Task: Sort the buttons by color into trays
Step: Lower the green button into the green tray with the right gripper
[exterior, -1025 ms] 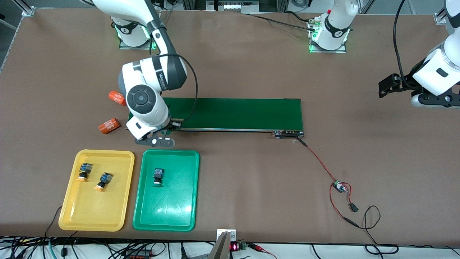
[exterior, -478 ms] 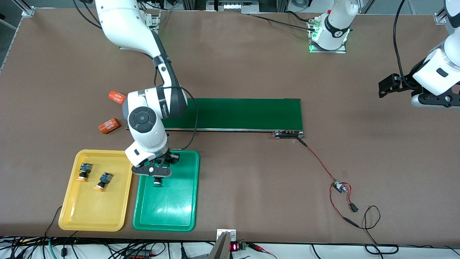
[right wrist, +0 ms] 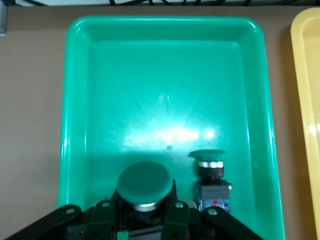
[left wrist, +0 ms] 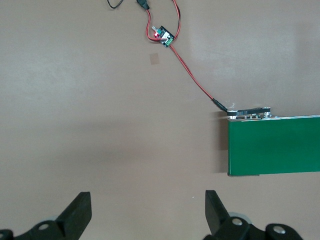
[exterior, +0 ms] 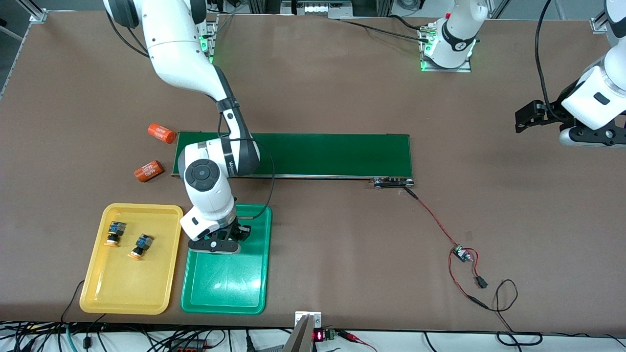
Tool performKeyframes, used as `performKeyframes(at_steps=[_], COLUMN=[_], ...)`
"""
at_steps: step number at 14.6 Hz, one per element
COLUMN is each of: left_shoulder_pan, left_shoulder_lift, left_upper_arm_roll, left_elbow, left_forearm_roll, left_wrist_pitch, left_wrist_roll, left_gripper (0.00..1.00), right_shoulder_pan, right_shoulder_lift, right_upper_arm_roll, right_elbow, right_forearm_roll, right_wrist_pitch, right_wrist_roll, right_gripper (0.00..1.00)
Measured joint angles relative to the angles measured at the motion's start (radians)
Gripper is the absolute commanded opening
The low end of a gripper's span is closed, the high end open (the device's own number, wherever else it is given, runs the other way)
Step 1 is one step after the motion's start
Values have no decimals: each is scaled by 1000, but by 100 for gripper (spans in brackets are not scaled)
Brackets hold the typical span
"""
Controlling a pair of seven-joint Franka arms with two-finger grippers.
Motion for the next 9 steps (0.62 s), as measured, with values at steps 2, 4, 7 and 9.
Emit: performKeyframes(at_steps=[2,4,7,9], left_shoulder_pan=[0,0,-1,-1], left_shoulder_lift=[0,0,-1,-1], left_upper_arm_roll=[0,-1,-1,-1], left_elbow=[0,1,4,5], left_forearm_roll=[0,0,0,0], left_wrist_pitch=[0,0,0,0], left_wrist_roll=[0,0,0,0], left_gripper=[100,100,100,100], right_shoulder_pan=[-22,-28,-28,-29], right_shoulder_lift=[16,41,84,95], right_upper_arm_roll=[14,18,22,28], right_elbow=[15,17,18,21], right_forearm_roll=[0,0,0,1], right_wrist_pitch=[17,56,108,114], right_wrist_roll=[-6,-12,-13,-13], right_gripper=[6,6,17,100])
